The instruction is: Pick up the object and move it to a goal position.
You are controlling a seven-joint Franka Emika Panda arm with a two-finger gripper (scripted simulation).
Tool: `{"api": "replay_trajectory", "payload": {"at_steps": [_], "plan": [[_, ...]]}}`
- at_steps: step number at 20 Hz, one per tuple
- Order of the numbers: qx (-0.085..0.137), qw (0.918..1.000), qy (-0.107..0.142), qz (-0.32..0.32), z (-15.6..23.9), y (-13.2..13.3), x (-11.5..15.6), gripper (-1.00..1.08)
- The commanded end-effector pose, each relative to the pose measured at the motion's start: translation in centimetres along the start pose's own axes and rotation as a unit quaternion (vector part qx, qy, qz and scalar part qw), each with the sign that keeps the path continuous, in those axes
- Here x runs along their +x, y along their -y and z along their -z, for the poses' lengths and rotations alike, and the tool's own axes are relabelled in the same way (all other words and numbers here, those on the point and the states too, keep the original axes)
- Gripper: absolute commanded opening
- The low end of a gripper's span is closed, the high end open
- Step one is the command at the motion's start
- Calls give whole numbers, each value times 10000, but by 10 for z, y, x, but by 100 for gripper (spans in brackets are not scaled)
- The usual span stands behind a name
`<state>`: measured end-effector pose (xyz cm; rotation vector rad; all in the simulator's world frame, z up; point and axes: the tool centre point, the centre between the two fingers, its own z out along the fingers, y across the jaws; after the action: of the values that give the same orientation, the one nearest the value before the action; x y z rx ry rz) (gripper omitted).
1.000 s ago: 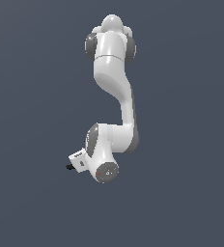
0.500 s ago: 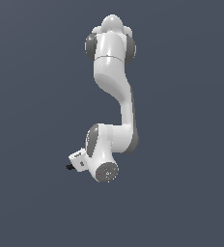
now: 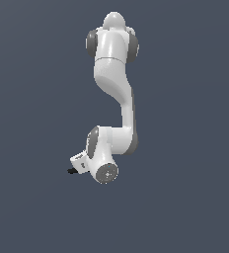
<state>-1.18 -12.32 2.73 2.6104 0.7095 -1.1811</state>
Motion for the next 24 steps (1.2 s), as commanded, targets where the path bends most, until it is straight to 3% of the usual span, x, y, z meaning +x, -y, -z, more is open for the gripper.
{"api": "replay_trajectory", "payload": {"at_steps": [1, 5, 6, 24], "plan": [[-1, 10000, 2, 2, -5, 0, 0, 28], [-1, 10000, 2, 2, -7, 0, 0, 28], [-1, 10000, 2, 2, -7, 0, 0, -100], [-1, 10000, 2, 2, -9, 6, -1, -100]]}}
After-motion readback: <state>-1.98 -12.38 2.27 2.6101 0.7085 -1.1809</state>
